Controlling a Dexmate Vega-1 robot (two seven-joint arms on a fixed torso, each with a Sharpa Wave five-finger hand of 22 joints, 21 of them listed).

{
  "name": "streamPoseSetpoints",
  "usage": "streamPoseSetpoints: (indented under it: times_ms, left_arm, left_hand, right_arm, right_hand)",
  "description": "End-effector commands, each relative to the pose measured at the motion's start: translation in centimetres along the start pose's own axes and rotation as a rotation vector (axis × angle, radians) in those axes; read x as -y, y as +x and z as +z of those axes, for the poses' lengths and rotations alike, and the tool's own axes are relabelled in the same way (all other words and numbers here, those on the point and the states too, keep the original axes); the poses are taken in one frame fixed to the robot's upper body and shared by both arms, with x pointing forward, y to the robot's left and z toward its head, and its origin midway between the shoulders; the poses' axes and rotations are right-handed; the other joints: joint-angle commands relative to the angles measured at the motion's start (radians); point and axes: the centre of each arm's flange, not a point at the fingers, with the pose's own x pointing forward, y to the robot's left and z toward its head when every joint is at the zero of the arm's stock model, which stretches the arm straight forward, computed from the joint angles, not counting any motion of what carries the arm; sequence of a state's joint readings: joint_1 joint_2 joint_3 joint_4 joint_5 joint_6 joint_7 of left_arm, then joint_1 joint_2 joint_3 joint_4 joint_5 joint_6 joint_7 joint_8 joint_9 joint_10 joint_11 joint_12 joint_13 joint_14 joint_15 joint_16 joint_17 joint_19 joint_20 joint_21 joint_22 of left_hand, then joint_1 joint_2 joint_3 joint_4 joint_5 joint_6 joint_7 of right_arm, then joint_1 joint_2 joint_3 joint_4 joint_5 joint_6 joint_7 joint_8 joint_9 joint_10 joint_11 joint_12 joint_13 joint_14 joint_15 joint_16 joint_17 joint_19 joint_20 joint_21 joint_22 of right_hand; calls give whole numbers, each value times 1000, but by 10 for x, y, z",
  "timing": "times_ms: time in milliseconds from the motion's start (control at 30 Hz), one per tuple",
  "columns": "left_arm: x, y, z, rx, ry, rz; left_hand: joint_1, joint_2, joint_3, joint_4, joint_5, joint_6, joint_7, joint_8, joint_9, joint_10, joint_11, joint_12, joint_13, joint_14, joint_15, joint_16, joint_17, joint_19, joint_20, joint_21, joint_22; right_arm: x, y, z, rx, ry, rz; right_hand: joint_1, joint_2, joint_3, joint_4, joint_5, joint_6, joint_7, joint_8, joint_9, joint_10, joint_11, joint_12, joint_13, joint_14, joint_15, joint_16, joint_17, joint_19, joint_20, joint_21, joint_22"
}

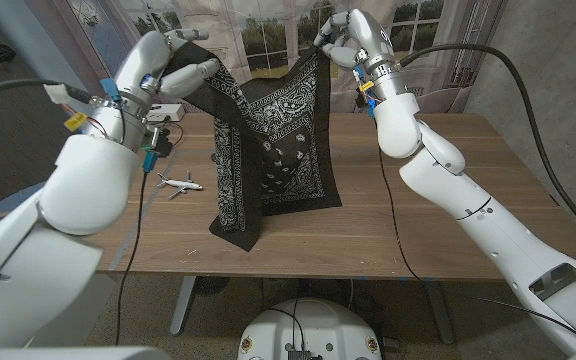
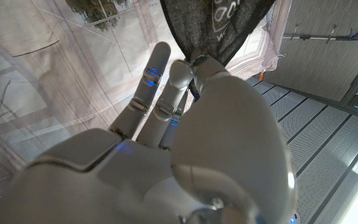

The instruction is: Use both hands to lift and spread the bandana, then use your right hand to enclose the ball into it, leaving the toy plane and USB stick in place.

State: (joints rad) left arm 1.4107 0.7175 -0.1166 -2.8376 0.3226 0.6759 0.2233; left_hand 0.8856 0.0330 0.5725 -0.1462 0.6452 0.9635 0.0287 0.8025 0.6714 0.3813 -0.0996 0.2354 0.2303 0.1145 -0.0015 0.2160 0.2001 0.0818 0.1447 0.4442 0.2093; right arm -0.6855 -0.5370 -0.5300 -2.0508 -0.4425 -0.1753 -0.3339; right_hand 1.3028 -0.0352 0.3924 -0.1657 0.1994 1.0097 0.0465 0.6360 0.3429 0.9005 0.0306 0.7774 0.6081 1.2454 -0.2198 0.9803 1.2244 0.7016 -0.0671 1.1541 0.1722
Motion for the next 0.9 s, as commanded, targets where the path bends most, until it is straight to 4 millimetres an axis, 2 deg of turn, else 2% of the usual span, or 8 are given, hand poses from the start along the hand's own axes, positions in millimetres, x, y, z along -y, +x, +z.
streamPoseSetpoints:
  times_ms: [33, 67, 100, 367, 533, 600, 767, 900]
  left_arm:
    - [4, -2, -5, -255, 357, 274]
    - [6, -1, -4, -260, 390, 311]
    - [9, -1, -3, -283, 427, 356]
    - [33, 16, 6, -511, 820, 404]
    - [56, 30, 9, -593, 1066, 433]
    - [62, 34, 7, -602, 1114, 464]
    - [74, 44, -3, -620, 1163, 486]
    - [81, 51, -9, -655, 1209, 469]
  left_hand:
    - [2, 10, 13, 2, 9, -9, -5, -7, -6, 0, -1, -1, 4, 10, 11, -2, 2, 6, 12, 6, 2]
    - [1, 10, 13, 2, 9, -11, -4, -8, -7, 1, -2, -1, 4, 10, 11, -2, 2, 7, 13, 6, 2]
    - [-3, 9, 13, 4, 9, -20, -19, -14, -14, 2, -2, -1, 5, 14, 10, -1, 2, 7, 14, 7, 1]
    - [-11, 7, 5, 6, 1, -24, -25, -25, -35, 6, -8, -1, 5, 26, 6, 2, -1, 19, 16, 14, 1]
    - [-8, -3, -11, -4, -18, 2, -51, -31, -59, 14, -23, 0, 4, 40, -14, 2, -8, 31, 1, 20, 0]
    - [-12, -6, -22, -4, -33, 6, -69, -39, -73, 17, -33, 1, 2, 49, -25, 4, -9, 36, -6, 22, -1]
    - [-19, -6, -49, -4, -87, 19, -78, -61, -109, 47, -49, 10, -1, 77, -48, 9, -12, 51, -9, 29, -4]
    - [-18, -4, -58, -7, -115, 18, -84, -75, -126, 55, -54, 11, -3, 83, -54, 9, -13, 55, -12, 30, -5]
  right_arm:
    - [-29, 10, -8, -19, 40, 76]
    - [-30, 11, -9, -20, 38, 80]
    - [-32, 11, -10, -22, 38, 84]
    - [-43, 13, -16, -39, 46, 120]
    - [-46, 14, -21, -53, 48, 136]
    - [-48, 14, -22, -56, 48, 144]
    - [-53, 16, -26, -67, 44, 156]
    - [-54, 18, -29, -74, 47, 169]
  right_hand:
    - [8, 1, 10, -1, -3, 11, 1, -4, 2, 211, -79, 2, 8, 7, 0, 5, 3, 8, -9, 8, 3]
    - [8, 1, 11, -1, -3, 12, 1, -4, 1, 212, -79, 0, 6, 7, 0, 5, 3, 8, -9, 8, 3]
    - [8, 1, 12, 0, -4, 11, 1, -5, 1, 213, -79, -1, 3, 7, 0, 6, 3, 7, -9, 8, 3]
    - [8, -1, 20, 0, -9, 12, 2, -8, 0, 211, -79, -5, 5, 7, 0, 6, 3, 6, -10, 10, 3]
    - [8, -1, 24, 0, -11, 13, 1, -9, 0, 214, -79, -6, 4, 7, 0, 7, 3, 5, -9, 12, 4]
    - [7, -1, 26, 0, -12, 13, 1, -10, -1, 214, -78, -6, 6, 7, 0, 7, 3, 5, -9, 12, 4]
    - [7, -1, 30, 0, -14, 12, 1, -11, -1, 215, -80, -8, 6, 7, 0, 7, 3, 2, -9, 13, 4]
    - [6, 1, 34, 1, -15, 8, -5, -14, 0, 214, -79, -10, 6, 6, 0, 7, 3, 1, -9, 15, 4]
